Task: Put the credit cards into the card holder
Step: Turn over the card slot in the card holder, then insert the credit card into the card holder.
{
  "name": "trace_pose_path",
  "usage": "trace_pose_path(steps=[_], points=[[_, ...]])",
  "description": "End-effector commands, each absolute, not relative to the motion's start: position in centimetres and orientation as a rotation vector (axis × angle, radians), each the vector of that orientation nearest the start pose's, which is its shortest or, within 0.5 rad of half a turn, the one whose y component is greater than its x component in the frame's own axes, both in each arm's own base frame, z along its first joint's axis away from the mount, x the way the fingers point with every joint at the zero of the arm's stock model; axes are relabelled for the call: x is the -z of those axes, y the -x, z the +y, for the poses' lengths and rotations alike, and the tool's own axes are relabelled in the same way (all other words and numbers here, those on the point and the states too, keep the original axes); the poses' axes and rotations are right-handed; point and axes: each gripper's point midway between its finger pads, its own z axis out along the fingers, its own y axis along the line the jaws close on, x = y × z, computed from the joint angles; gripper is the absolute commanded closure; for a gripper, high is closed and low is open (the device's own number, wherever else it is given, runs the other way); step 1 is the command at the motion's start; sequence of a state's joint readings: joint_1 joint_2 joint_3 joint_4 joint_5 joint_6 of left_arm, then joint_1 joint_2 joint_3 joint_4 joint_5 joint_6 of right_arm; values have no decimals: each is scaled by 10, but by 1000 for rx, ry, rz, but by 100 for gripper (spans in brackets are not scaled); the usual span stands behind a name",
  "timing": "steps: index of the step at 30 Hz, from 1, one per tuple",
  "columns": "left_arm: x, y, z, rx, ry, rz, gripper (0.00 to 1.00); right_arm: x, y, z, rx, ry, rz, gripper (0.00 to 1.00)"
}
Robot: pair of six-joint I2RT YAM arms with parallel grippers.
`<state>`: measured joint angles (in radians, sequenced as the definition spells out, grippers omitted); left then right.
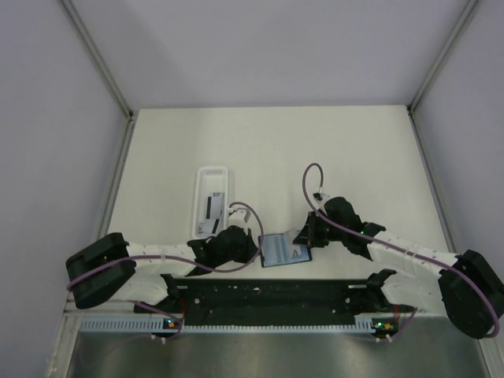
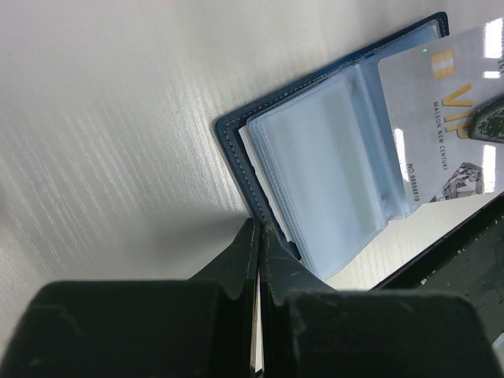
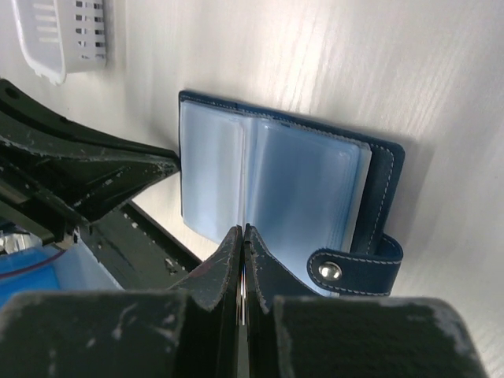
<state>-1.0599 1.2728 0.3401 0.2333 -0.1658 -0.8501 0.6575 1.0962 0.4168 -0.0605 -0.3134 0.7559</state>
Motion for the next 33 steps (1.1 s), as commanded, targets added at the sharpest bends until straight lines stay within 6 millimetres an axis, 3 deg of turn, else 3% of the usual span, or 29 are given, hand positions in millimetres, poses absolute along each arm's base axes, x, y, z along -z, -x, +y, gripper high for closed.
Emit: trace_pose_path(steps=[1,12,19,27,33], points=[[-34,-158,-284,835,-158,2349,100,-77,-176,237,-1094,97,2378,100],[-33,-160,-284,835,-154,2352,100,-110,-182,230,-1130,44,2201,100],[-34,-160,-283,831,-160,2350,100,-115,-183,226,-1098,55,2187,100],[-33,-160,-287,843,-165,2356,100,-99,-166,237,-1242,117,2334,100],[-31,-159,-287,838,-168,2361,100,-81,-167,239,-1258,72,2396,100]])
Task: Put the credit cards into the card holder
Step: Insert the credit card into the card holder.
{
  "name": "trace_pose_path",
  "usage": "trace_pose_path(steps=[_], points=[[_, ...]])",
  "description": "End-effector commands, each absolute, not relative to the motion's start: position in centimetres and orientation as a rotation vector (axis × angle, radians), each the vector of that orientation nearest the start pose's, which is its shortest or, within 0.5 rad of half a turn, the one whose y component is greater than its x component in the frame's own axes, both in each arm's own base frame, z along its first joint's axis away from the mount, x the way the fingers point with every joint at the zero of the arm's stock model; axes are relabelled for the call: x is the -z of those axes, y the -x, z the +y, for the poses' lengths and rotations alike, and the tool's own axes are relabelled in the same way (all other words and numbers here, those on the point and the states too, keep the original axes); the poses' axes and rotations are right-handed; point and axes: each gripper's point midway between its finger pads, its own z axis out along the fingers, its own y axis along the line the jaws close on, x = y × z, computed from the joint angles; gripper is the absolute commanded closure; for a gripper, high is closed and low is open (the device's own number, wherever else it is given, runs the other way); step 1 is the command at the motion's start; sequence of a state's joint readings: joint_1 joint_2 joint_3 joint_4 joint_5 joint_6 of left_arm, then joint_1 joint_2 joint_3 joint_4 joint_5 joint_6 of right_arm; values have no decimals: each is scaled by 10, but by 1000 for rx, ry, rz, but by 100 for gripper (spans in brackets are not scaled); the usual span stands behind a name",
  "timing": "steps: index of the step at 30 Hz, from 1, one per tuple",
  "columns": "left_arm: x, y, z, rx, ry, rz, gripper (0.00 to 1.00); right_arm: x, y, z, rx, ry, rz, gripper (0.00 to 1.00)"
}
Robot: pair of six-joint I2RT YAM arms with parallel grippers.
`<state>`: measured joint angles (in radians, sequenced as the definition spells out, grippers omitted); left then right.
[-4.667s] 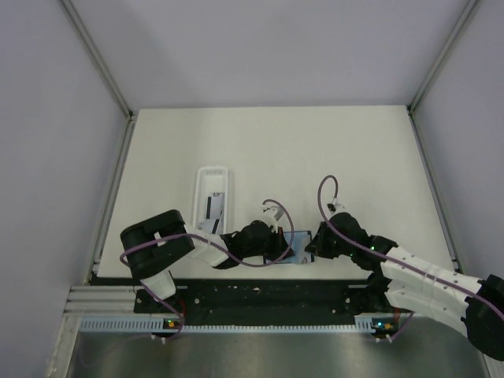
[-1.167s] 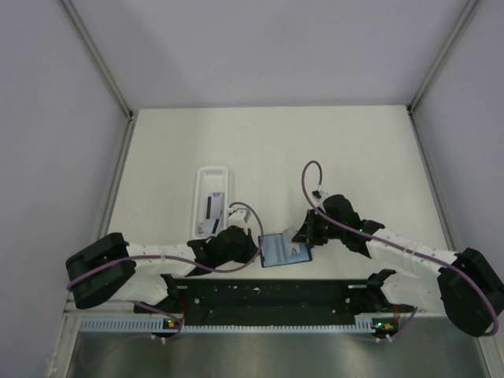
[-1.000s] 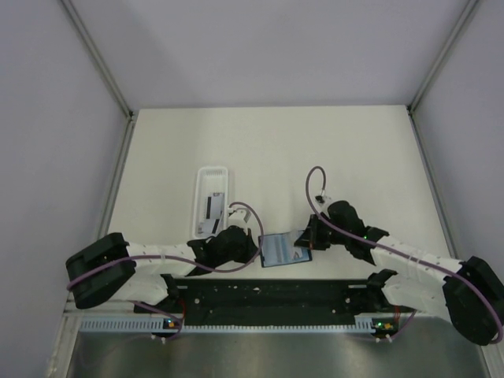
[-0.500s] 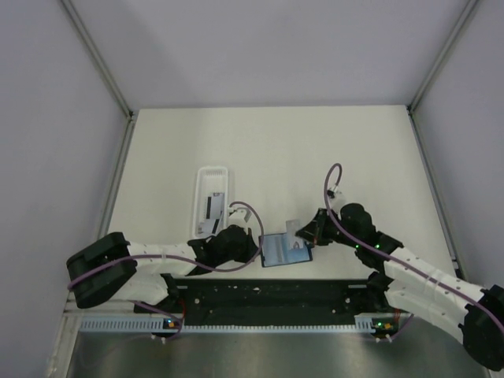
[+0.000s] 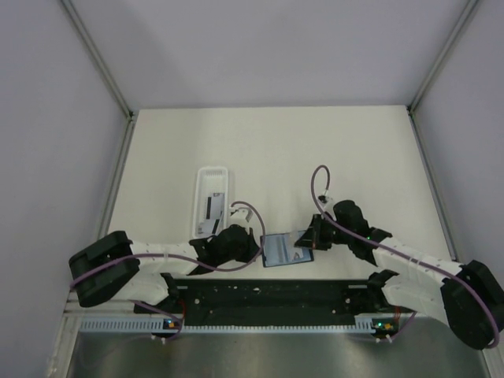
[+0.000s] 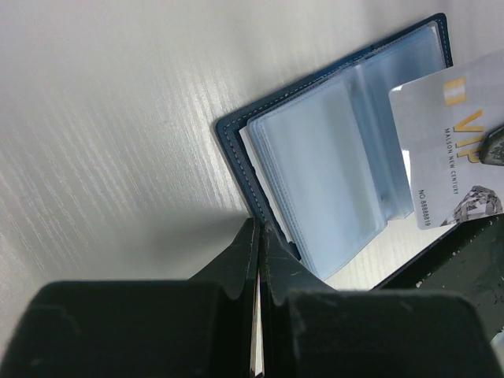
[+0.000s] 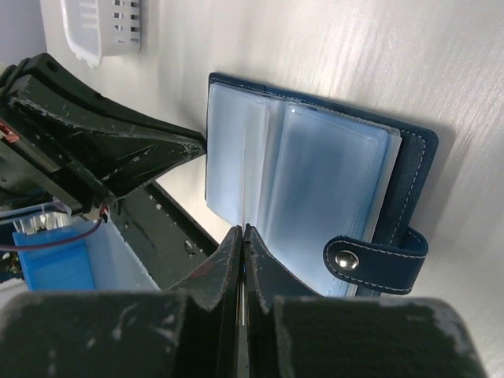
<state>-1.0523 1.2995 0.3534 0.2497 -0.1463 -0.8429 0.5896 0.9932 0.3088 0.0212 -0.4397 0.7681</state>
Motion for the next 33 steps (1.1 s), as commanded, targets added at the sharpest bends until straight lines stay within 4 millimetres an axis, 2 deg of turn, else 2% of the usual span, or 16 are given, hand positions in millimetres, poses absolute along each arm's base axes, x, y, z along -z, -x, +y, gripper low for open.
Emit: trace_pose_path(steps=[1,10,23,33], points=[[-32,-159,-288,843,-166,2360,100,-81,-169,240,-1267,62,2387,100],[-32,-159,-288,843,-174,2358,100,-63,-170,241,-1269,5,2412,100],[-31,-160,-288,843,-171,2360,100,-46,-174,229,-1175,-70,2459,100],[-32,-160,-287,843,-166,2359,100,-41,-173,230,-1179,-68,2470,100]])
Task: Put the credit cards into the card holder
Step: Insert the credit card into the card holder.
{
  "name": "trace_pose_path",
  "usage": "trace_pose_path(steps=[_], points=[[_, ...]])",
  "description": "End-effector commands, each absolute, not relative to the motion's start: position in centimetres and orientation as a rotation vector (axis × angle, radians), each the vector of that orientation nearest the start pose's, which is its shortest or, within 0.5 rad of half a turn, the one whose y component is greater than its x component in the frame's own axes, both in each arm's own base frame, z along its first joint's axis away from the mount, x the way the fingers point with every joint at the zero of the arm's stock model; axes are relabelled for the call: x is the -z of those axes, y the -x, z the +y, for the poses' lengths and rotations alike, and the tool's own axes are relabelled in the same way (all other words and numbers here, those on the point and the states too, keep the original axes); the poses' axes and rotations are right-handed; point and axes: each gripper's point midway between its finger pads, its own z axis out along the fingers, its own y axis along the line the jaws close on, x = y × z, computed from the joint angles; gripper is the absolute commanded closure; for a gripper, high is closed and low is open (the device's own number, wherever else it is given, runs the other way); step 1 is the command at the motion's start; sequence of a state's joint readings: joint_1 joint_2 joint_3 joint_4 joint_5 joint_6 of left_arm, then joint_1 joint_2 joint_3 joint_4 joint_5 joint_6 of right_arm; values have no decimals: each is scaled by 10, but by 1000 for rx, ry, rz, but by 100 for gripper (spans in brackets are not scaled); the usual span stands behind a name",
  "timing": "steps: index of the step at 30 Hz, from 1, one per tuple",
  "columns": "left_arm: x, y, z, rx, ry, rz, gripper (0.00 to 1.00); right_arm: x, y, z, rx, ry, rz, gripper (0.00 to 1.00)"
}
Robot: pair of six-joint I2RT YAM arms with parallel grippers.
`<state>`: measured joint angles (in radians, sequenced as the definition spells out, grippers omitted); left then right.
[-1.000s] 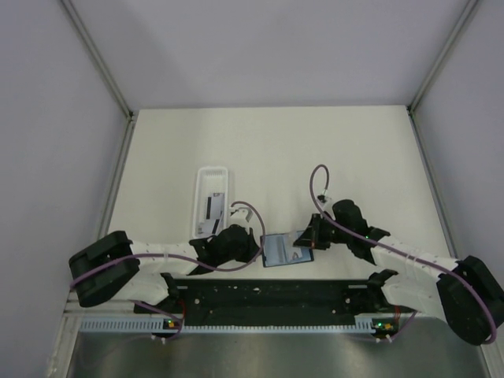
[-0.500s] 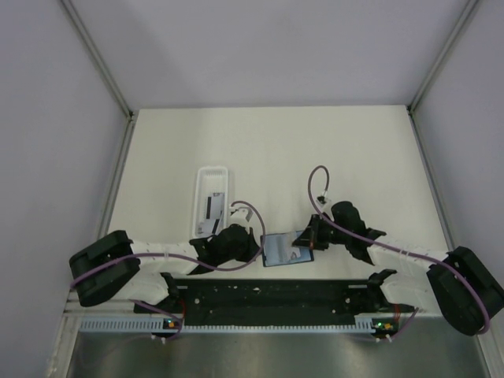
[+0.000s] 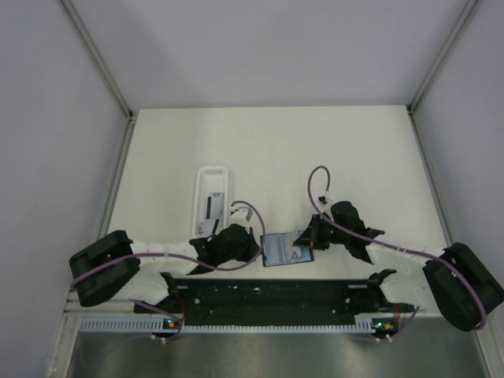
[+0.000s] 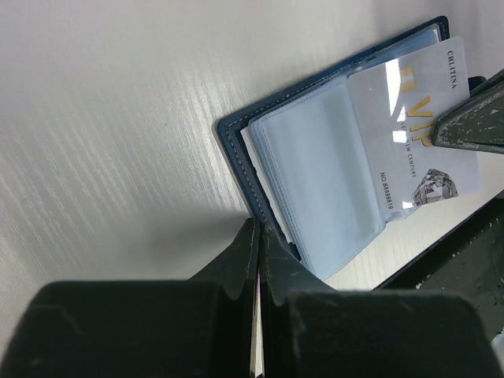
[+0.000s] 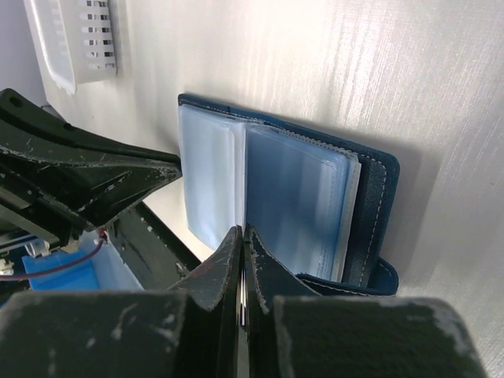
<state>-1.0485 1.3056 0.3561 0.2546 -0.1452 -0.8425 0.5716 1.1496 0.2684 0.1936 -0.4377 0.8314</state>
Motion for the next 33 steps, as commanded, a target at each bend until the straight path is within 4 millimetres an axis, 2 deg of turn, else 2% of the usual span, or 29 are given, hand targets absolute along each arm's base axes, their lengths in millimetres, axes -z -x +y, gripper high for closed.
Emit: trace_pose_path(steps=[1,7,22,33], points=[[-32,-160,-287,842,-164,2358,100,-42,-173,230,-1185,-64,2468,100],[-33,-161,-288,844,-167,2357,100,-38,-172,232,-1199,-63,2479,100],[-31,-161,-289,846,-170,2362,100,-45,-168,240,-1296,-33,2439,100],[-29,-160,-288,842,-173,2368,100,-39,-167,242,-1322,-55,2444,100]])
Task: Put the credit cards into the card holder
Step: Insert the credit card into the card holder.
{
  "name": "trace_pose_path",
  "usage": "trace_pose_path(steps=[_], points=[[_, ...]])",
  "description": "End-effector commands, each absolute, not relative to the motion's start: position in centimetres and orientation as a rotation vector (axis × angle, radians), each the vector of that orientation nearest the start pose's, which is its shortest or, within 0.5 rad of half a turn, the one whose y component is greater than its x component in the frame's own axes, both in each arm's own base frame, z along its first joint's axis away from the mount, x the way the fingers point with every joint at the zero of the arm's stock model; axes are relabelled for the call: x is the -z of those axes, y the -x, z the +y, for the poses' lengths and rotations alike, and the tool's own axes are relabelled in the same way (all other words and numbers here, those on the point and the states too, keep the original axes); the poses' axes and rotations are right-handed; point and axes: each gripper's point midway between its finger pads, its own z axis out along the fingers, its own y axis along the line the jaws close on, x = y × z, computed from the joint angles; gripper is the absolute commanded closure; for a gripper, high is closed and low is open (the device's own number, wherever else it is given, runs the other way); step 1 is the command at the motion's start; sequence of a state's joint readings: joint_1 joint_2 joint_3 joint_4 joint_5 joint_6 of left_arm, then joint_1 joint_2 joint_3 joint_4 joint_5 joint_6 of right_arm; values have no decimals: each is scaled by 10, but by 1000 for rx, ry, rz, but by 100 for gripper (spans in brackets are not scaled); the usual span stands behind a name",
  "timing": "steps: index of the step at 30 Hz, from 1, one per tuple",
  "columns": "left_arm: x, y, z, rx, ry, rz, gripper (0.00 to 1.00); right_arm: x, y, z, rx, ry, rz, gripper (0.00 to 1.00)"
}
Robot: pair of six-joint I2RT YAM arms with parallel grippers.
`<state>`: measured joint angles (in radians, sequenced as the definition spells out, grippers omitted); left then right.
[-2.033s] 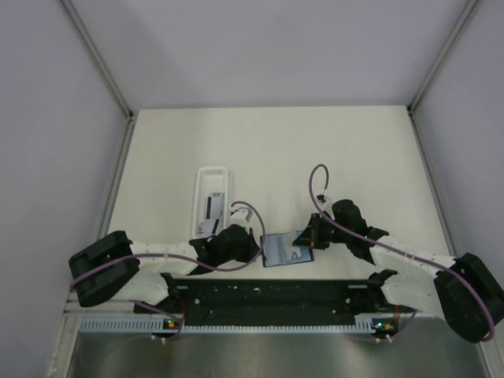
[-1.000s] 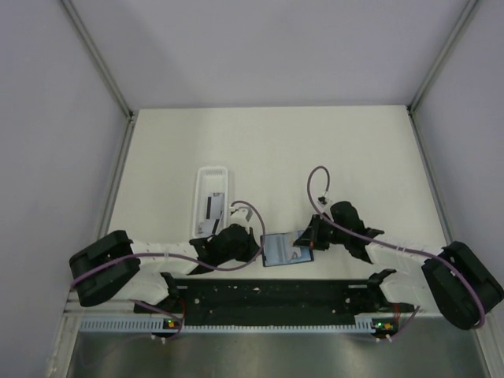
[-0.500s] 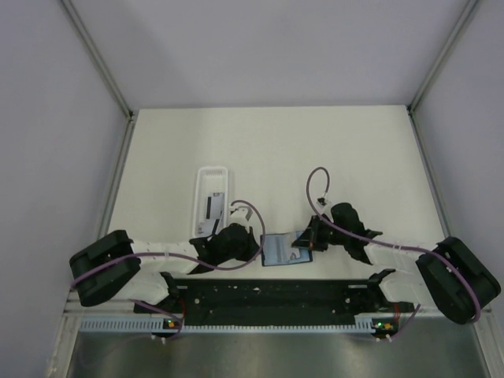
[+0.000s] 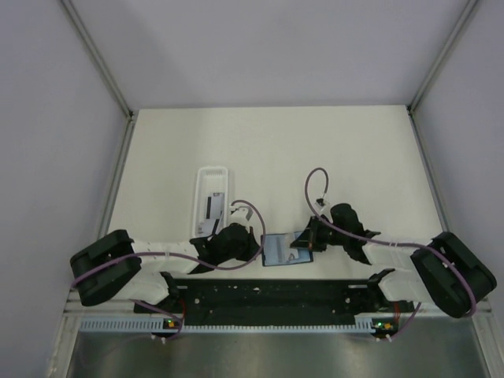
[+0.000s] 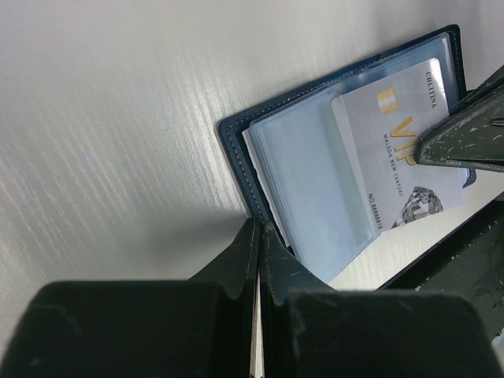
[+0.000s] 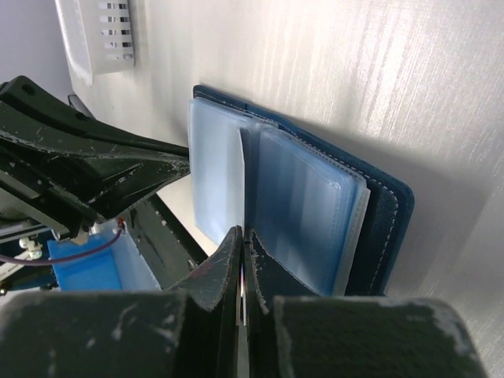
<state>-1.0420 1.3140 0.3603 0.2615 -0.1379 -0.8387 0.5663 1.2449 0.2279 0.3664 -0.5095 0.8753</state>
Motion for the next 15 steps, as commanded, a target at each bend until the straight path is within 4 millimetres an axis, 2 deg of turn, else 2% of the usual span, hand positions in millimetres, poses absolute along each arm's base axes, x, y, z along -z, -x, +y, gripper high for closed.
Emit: trace_pose_path(steps=[1,15], points=[[-29,-159,-288,843,-173,2369,100,-39,-166,243,-1327,-52,2443,100],[-28,-158,-290,853,-177,2376,100,-31,-167,242,-1329,-89,2448,100]])
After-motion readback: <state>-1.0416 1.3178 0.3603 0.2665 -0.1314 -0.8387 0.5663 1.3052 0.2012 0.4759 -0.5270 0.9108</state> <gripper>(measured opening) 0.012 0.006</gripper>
